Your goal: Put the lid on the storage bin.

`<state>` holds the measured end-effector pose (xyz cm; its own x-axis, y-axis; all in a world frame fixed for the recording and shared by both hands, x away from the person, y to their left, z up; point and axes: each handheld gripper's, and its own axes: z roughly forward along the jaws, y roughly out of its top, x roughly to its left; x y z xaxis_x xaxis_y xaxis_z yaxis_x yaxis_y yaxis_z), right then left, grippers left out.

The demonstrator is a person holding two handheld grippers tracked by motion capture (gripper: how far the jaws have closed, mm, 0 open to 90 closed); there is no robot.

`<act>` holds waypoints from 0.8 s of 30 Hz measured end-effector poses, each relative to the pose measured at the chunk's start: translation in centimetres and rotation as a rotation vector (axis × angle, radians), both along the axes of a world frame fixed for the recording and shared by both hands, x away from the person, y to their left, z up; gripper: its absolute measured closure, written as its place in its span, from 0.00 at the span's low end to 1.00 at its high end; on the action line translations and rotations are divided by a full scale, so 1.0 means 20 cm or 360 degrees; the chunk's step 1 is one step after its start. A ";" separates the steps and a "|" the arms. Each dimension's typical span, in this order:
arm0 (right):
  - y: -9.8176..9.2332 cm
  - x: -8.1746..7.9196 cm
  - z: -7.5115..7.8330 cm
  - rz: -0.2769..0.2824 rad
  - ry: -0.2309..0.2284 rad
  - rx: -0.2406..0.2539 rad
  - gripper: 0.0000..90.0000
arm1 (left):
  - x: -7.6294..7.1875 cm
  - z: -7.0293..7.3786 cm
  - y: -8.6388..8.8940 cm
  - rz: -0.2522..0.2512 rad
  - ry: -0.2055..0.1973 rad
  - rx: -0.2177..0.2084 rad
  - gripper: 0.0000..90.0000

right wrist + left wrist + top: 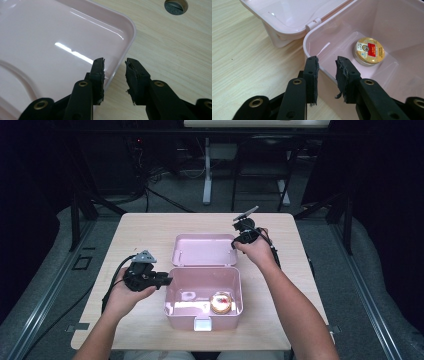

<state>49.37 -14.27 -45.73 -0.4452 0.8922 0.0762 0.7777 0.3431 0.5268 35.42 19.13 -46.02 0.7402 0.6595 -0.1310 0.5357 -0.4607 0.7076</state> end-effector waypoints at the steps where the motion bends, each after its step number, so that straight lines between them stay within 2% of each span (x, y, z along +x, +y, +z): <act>1: 0.00 0.01 -0.01 -0.0002 -0.0002 -0.0006 0.76 | 0.00 0.00 0.00 -0.0003 -0.0001 0.0000 0.79; 7: -0.02 0.04 -0.03 -0.0063 0.0023 0.0038 0.76 | 0.00 0.00 0.00 -0.0003 -0.0004 -0.0003 0.80; 18: 0.00 0.09 -0.06 -0.0155 0.0053 0.0069 0.78 | 0.00 0.00 0.00 -0.0002 -0.0011 -0.0006 0.80; 24: 0.00 0.13 -0.10 -0.0165 0.0080 0.0088 0.79 | 0.00 0.00 0.00 -0.0005 -0.0004 -0.0010 0.81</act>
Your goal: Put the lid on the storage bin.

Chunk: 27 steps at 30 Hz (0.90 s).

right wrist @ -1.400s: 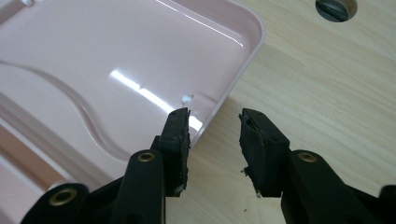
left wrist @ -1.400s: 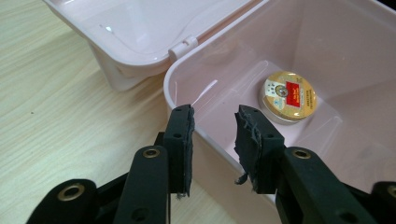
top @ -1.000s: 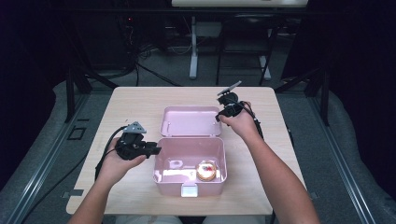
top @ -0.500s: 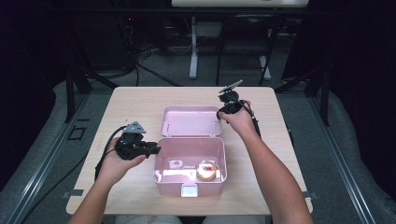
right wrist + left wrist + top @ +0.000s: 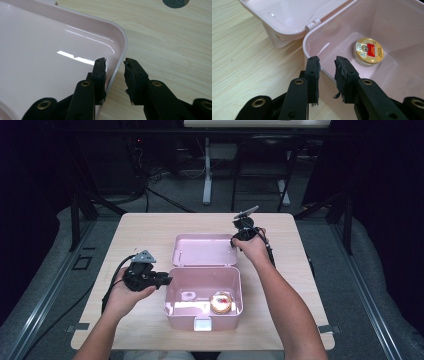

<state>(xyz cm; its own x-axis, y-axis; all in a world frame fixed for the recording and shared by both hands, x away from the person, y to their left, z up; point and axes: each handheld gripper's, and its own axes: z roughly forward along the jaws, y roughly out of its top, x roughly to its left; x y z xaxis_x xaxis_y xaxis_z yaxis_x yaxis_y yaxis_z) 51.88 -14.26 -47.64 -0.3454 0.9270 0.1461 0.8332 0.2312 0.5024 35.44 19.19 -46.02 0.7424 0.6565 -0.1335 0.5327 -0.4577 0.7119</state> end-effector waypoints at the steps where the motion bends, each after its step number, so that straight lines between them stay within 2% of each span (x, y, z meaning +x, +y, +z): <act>1: 0.00 0.01 -0.01 -0.0004 0.0006 0.0006 0.79 | 0.00 0.00 0.00 0.0000 0.0002 -0.0002 0.81; 9: 0.01 0.03 -0.02 -0.0050 0.0022 0.0032 0.84 | 0.00 0.00 0.00 0.0000 -0.0002 -0.0001 0.81; 14: 0.03 0.03 -0.01 -0.0046 0.0010 -0.0023 0.87 | 0.00 0.00 0.00 -0.0001 0.0002 -0.0004 0.81; 21: 0.03 0.03 0.00 -0.0076 0.0019 -0.0018 0.88 | 0.00 0.00 0.01 -0.0005 0.0001 -0.0004 0.81; 27: 0.03 0.02 0.03 -0.0077 -0.0002 -0.0024 0.88 | 0.00 0.00 0.01 -0.0005 -0.0002 -0.0002 0.82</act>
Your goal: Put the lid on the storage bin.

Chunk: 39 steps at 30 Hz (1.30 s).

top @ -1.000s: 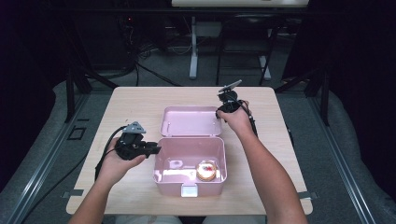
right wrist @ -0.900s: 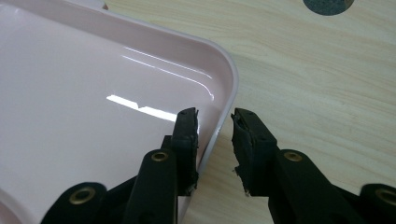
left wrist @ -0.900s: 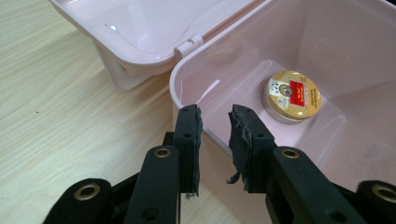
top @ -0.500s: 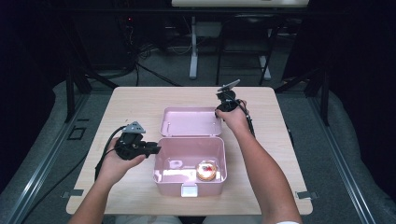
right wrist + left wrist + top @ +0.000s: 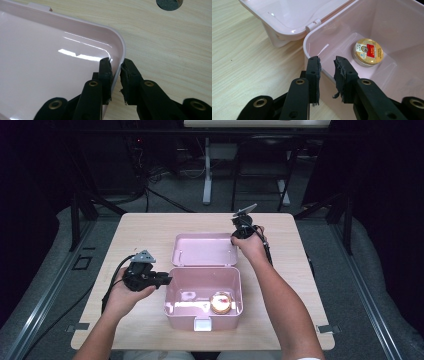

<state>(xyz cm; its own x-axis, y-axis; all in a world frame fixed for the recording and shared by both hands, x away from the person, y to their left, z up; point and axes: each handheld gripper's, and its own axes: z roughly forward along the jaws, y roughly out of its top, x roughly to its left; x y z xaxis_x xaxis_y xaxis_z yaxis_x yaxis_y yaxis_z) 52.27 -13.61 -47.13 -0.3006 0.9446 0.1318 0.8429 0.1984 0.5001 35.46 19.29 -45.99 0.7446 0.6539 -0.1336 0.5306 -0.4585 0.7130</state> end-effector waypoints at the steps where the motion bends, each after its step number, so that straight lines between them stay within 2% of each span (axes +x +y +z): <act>1: 0.00 0.00 0.00 0.0001 -0.0005 -0.0003 0.88 | 0.00 0.00 0.00 0.0004 -0.0002 -0.0002 0.82; 15: -0.01 -0.03 0.05 -0.0010 -0.0039 0.0012 0.90 | 0.00 0.00 0.00 0.0007 -0.0005 -0.0005 0.82; 39: -0.04 -0.14 0.23 0.0021 -0.0258 0.0080 0.92 | 0.00 0.00 0.00 0.0007 -0.0006 0.0002 0.83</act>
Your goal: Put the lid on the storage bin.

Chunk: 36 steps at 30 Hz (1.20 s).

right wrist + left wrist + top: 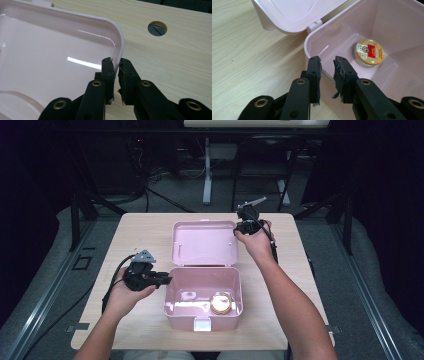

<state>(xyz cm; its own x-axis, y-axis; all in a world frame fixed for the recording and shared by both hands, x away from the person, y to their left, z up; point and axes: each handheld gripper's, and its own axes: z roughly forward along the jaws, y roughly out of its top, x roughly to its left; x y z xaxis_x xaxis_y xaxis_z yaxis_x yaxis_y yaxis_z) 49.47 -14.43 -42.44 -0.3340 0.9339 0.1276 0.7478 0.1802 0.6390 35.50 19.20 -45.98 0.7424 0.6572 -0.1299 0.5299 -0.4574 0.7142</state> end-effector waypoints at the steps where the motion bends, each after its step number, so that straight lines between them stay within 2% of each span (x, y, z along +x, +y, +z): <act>1: 0.00 -0.01 0.01 0.0000 -0.0007 0.0007 0.92 | 0.00 0.00 0.00 0.0001 0.0000 -0.0001 0.83; 9: -0.01 -0.05 0.05 0.0016 -0.0071 0.0010 0.93 | 0.01 0.01 0.00 0.0006 0.0008 0.0002 0.83; 13: 0.00 -0.06 0.06 0.0019 -0.0076 0.0030 0.93 | 0.04 0.03 0.00 0.0032 -0.0014 -0.0004 0.85; 18: 0.02 -0.07 0.07 0.0027 -0.0087 0.0036 0.94 | 0.11 0.04 0.01 0.0099 -0.0021 -0.0050 0.84; 20: 0.02 -0.07 0.07 0.0028 -0.0083 0.0039 0.94 | 0.14 0.05 0.00 0.0127 -0.0032 -0.0022 0.83; 27: 0.02 -0.07 0.07 0.0033 -0.0095 0.0047 0.94 | 0.25 0.07 0.01 0.0221 -0.0052 -0.0005 0.80; 32: 0.02 -0.07 0.07 0.0033 -0.0098 0.0047 0.94 | 0.31 0.10 0.02 0.0262 -0.0049 -0.0060 0.79; 36: 0.02 -0.08 0.07 0.0034 -0.0100 0.0048 0.94 | 0.37 0.12 0.01 0.0326 -0.0060 -0.0051 0.80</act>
